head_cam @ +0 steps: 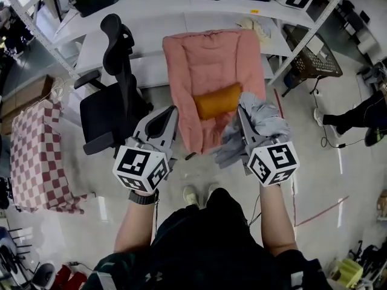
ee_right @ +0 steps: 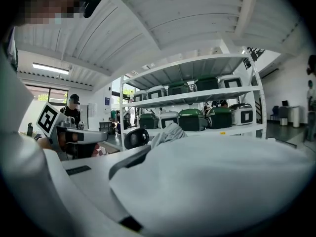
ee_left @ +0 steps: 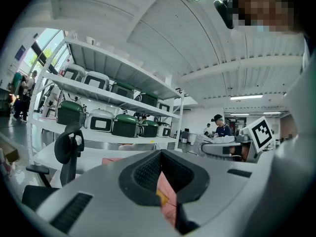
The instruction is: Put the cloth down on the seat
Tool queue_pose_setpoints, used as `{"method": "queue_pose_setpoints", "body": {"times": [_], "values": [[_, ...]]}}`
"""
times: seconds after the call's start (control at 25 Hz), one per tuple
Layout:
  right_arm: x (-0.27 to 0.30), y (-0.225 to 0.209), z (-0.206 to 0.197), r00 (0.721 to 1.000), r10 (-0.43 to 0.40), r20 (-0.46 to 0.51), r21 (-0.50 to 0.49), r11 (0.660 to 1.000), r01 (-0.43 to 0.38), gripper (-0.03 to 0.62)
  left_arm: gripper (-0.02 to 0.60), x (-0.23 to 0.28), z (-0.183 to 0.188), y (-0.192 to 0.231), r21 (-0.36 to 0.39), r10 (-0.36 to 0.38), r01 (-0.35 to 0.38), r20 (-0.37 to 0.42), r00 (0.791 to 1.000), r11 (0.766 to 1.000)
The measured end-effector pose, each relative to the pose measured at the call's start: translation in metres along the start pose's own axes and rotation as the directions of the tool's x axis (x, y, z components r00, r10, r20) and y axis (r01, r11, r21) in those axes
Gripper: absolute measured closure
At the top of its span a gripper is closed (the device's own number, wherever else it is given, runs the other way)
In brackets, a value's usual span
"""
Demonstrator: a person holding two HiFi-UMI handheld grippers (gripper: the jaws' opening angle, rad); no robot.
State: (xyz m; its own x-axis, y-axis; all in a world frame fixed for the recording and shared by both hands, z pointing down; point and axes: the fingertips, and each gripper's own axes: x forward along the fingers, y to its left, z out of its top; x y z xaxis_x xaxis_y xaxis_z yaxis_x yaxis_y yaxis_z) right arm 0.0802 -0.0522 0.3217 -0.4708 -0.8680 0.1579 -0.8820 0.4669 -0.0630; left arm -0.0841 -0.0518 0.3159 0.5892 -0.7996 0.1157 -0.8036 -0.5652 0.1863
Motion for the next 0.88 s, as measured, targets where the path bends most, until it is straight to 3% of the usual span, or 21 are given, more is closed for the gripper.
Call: {"method": "queue_pose_setpoints", "body": {"times": [0.32,0.88], "values": [[0.063,-0.019,-0.024,0.998,0.037,-0.053,0.016,0.999,-0.036,0.588,0.577,0.046,-0.016,0.029,-0.009,0.002,-0.003,-0.037,0.999,1.000],[0.198,-0.100,-0.070,0.986,0.113,-0.120,0.053,0.993,-0.107,0.589,0.577,0.165,-0.042,0.091,-0.019,0.056,-0.057,-0.048,0.997,0.998]]}}
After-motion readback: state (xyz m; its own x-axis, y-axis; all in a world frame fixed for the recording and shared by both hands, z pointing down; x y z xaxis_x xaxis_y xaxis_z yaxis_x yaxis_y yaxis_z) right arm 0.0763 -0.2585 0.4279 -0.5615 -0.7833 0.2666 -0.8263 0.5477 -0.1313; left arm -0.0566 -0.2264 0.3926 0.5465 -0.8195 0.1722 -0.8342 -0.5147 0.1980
